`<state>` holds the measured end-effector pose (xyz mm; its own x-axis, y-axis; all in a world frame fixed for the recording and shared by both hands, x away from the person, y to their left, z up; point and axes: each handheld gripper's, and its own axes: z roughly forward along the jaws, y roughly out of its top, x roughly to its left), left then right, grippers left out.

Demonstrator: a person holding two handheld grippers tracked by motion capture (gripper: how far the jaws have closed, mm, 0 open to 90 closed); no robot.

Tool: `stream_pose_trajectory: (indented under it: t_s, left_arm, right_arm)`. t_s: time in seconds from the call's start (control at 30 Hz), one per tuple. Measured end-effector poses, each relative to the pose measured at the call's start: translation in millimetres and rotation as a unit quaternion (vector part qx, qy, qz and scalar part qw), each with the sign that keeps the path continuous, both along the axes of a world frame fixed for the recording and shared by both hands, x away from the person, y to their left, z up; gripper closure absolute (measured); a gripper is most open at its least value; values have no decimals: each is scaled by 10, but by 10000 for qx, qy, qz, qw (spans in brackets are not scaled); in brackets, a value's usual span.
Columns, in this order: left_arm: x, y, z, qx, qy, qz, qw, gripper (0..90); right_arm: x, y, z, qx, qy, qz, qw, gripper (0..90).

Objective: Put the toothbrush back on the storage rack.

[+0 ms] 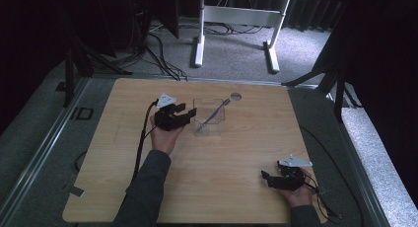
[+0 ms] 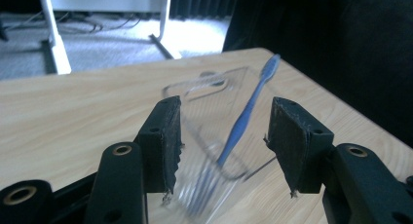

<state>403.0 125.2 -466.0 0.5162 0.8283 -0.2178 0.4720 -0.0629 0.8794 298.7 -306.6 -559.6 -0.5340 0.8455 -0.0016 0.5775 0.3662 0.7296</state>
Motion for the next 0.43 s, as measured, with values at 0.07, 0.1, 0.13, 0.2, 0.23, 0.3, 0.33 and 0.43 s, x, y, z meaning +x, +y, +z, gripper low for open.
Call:
stream_pose_trajectory:
  t_s: [0.07,0.1,0.13,0.2,0.23,0.3,0.33,0.43]
  left_arm:
    - [8,49,-45,35,123,47,9999,460]
    - [12,82,-78,56,208,74,9997,461]
    - [11,111,-112,63,266,104,9996,463]
    - [5,168,-181,162,376,130,9991,463]
    - [1,186,-209,196,429,133,9988,462]
    - [-14,234,-295,309,558,153,9978,456]
    - [-22,258,-345,382,626,166,9972,454]
    - [-37,325,-531,537,862,282,9944,441]
  right_arm:
    - [0,0,0,0,0,2,10000,208]
    - [0,-1,0,-1,1,1,10000,208]
    - [0,-1,0,0,0,2,10000,208]
    - [0,-1,0,-1,-1,4,10000,208]
    - [0,-1,0,0,-1,4,10000,208]
    - [0,-1,0,2,2,1,10000,208]
    - [0,-2,0,1,1,3,10000,208]
    - [0,-2,0,3,3,0,10000,208]
